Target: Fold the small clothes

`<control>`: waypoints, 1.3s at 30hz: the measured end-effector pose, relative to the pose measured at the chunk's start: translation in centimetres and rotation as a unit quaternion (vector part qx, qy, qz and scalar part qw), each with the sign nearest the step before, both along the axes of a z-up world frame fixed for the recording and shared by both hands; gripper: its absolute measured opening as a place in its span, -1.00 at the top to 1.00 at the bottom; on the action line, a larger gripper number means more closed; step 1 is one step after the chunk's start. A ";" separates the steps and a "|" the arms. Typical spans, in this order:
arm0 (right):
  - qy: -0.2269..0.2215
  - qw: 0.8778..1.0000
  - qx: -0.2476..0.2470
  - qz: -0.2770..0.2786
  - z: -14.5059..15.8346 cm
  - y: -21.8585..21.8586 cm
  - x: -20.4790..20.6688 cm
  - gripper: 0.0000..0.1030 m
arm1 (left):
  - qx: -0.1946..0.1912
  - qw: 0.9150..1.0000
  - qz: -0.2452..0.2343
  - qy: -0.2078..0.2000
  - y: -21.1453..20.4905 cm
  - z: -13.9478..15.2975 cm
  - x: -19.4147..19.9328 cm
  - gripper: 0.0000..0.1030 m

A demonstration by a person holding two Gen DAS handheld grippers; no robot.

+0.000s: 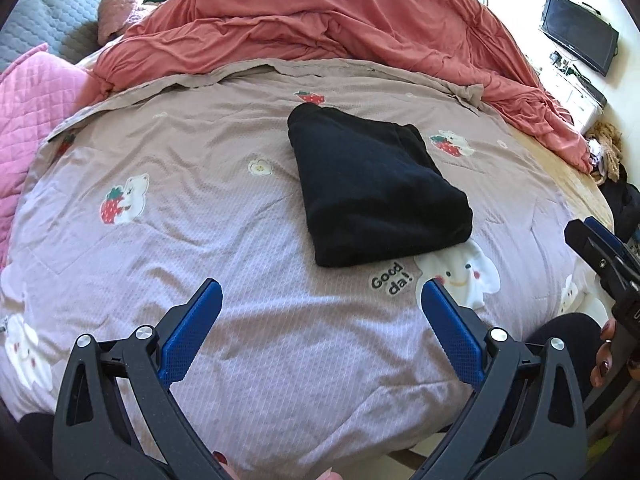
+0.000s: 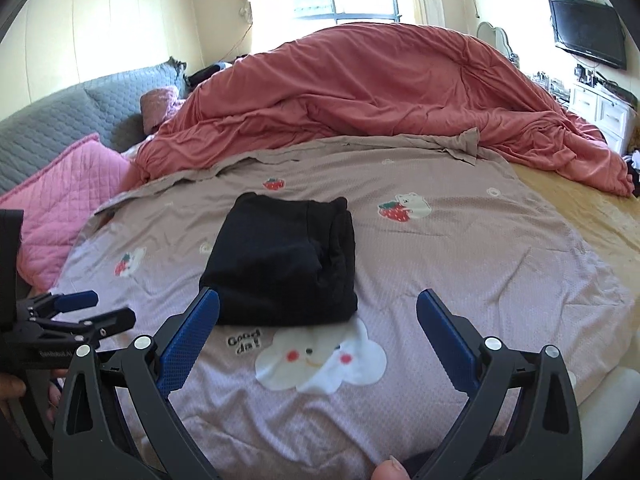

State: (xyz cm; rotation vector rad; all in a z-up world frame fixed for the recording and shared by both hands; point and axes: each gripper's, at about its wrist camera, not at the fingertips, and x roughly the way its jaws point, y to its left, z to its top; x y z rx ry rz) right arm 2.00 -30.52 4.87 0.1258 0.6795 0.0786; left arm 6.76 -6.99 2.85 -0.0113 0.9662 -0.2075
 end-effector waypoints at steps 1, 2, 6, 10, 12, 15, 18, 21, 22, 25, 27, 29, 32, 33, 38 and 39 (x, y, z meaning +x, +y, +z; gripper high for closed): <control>0.003 1.000 -0.004 0.001 -0.1 0.2 -0.1 -0.91 | -0.002 1.000 0.000 0.001 0.2 -0.1 -0.2 -0.83; 0.004 1.000 -0.007 0.002 -0.1 0.3 -0.2 -0.91 | -0.003 1.000 0.000 0.003 0.4 -0.1 -0.4 -0.83; 0.014 1.000 -0.015 0.006 -0.4 0.9 -0.7 -0.91 | -0.009 1.000 0.005 0.010 0.9 -0.5 -1.2 -0.83; 0.027 0.999 -0.017 0.007 -0.7 1.1 -0.8 -0.91 | -0.009 1.000 0.007 0.013 1.2 -1.0 -1.6 -0.83; 0.038 0.999 -0.017 0.008 -1.0 1.3 -0.8 -0.91 | -0.011 1.000 0.010 0.016 1.3 -1.2 -1.7 -0.83; 0.053 0.998 -0.023 0.012 -1.7 1.7 -0.7 -0.91 | -0.012 1.000 0.013 0.019 1.4 -1.5 -1.8 -0.83; 0.063 0.998 -0.027 0.014 -2.2 1.8 -0.5 -0.91 | -0.013 1.000 0.016 0.022 1.5 -1.6 -1.8 -0.83; 0.065 0.997 -0.029 0.015 -2.3 1.9 -0.4 -0.91 | -0.013 0.999 0.020 0.022 1.7 -1.6 -1.8 -0.83; 0.065 0.997 -0.029 0.015 -2.4 1.9 -0.4 -0.91 | -0.013 0.999 0.020 0.022 1.7 -1.7 -1.8 -0.83; 0.068 0.997 -0.030 0.013 -2.6 1.8 -0.4 -0.91 | -0.013 0.999 0.023 0.023 1.8 -1.7 -1.8 -0.83; 0.070 0.997 -0.030 0.012 -2.7 1.7 -0.3 -0.91 | -0.011 0.999 0.024 0.024 1.8 -1.8 -1.7 -0.83; 0.070 0.997 -0.031 0.012 -2.7 1.7 -0.2 -0.91 | -0.010 0.999 0.025 0.024 1.9 -1.8 -1.6 -0.83; 0.071 0.997 -0.034 0.012 -2.8 1.7 -0.1 -0.91 | -0.009 0.999 0.028 0.027 2.0 -1.9 -1.6 -0.83; 0.071 0.997 -0.035 0.012 -2.9 1.8 -0.1 -0.91 | -0.008 0.999 0.028 0.027 2.0 -2.0 -1.6 -0.83; 0.071 0.997 -0.036 0.010 -3.0 1.7 -0.1 -0.91 | -0.006 0.999 0.031 0.026 2.0 -2.0 -1.6 -0.83; 0.071 0.997 -0.036 0.010 -2.9 1.7 -0.2 -0.91 | -0.005 0.999 0.032 0.026 2.0 -2.0 -1.6 -0.83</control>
